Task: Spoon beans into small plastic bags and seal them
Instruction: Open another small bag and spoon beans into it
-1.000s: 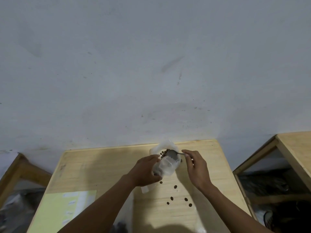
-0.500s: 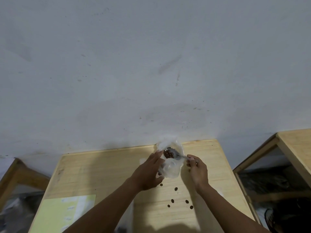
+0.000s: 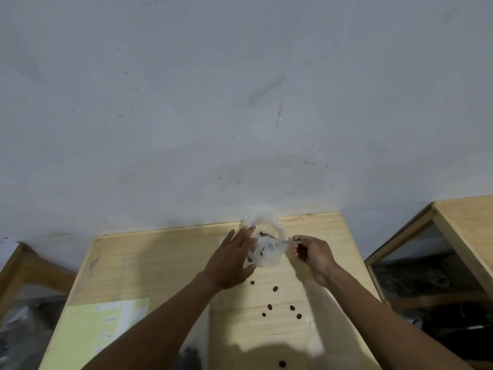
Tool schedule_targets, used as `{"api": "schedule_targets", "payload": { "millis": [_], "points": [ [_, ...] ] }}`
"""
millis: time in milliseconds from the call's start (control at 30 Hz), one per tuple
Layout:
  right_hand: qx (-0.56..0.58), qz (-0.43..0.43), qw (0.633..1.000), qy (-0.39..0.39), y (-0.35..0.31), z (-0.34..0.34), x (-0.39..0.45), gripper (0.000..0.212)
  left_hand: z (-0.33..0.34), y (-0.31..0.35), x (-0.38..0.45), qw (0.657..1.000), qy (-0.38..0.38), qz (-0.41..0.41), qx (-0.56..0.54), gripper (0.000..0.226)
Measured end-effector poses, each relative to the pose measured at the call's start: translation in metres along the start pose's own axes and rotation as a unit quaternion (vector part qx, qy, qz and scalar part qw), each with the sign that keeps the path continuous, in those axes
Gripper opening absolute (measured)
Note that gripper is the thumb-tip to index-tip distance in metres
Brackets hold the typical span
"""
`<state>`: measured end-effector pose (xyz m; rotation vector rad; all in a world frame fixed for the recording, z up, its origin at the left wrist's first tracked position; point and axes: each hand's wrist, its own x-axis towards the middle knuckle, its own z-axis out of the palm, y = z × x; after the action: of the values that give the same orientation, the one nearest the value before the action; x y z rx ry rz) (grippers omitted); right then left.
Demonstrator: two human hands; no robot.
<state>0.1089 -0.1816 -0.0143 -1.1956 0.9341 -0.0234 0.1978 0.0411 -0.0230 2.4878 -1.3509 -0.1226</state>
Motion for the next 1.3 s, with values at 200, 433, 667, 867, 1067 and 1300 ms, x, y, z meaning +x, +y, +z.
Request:
{"api": "schedule_targets", "payload": {
  "millis": [200,433,667,867,1067,1300],
  "points": [
    [0.018,-0.053,0.998,0.007,-0.037,-0.012,-0.006,0.025,-0.009,0.001,-0.009,0.995,0.069,-0.064,-0.039,0.056],
    [0.014,-0.118,0.993,0.004,-0.056,-0.013,-0.025,0.026,-0.008,0.002,-0.021,0.973,0.1,-0.174,-0.114,0.069],
    [0.011,-0.149,0.989,-0.02,-0.06,-0.004,-0.046,0.025,-0.013,0.009,-0.023,0.962,0.091,-0.213,-0.142,0.06],
    [-0.081,-0.216,0.972,-0.045,-0.059,0.008,-0.06,0.025,-0.017,0.013,-0.023,0.965,0.082,-0.202,-0.144,0.055],
    [-0.246,-0.331,0.906,-0.098,-0.061,0.014,-0.071,0.021,-0.023,0.018,-0.022,0.966,0.091,-0.196,-0.146,0.056],
    [-0.188,-0.372,0.906,-0.068,-0.08,0.012,-0.076,0.02,-0.031,0.018,-0.03,0.943,0.135,-0.225,-0.203,0.053]
  ]
}}
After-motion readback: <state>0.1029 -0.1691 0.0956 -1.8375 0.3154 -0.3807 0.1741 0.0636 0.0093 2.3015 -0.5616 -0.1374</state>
